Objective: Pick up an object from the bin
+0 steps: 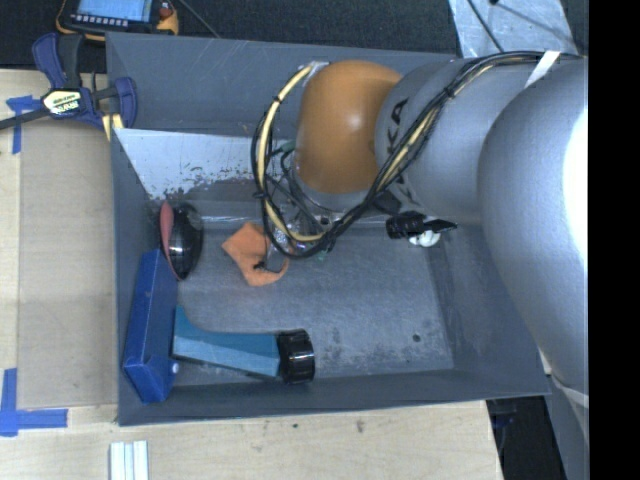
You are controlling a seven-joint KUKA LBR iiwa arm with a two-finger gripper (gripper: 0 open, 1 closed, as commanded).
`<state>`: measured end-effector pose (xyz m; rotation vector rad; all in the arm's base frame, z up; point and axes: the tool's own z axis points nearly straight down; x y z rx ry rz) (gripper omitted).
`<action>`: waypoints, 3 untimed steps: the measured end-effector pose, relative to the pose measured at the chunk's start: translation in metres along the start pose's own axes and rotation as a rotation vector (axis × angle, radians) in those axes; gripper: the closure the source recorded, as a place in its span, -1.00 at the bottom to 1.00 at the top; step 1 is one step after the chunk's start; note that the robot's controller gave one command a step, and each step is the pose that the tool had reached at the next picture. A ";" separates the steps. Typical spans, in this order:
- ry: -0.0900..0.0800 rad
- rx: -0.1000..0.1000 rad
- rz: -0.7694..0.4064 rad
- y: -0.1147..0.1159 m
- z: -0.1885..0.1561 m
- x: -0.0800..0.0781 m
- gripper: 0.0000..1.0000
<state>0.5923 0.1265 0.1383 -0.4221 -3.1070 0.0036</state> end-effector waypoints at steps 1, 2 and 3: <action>-0.024 -0.012 -0.029 0.016 -0.010 -0.013 1.00; 0.005 0.002 -0.040 0.000 -0.020 -0.001 1.00; -0.009 -0.004 -0.028 0.032 -0.089 -0.003 1.00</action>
Offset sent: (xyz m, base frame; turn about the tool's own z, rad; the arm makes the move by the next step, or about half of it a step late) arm -0.0101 -0.0188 0.1006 -0.0445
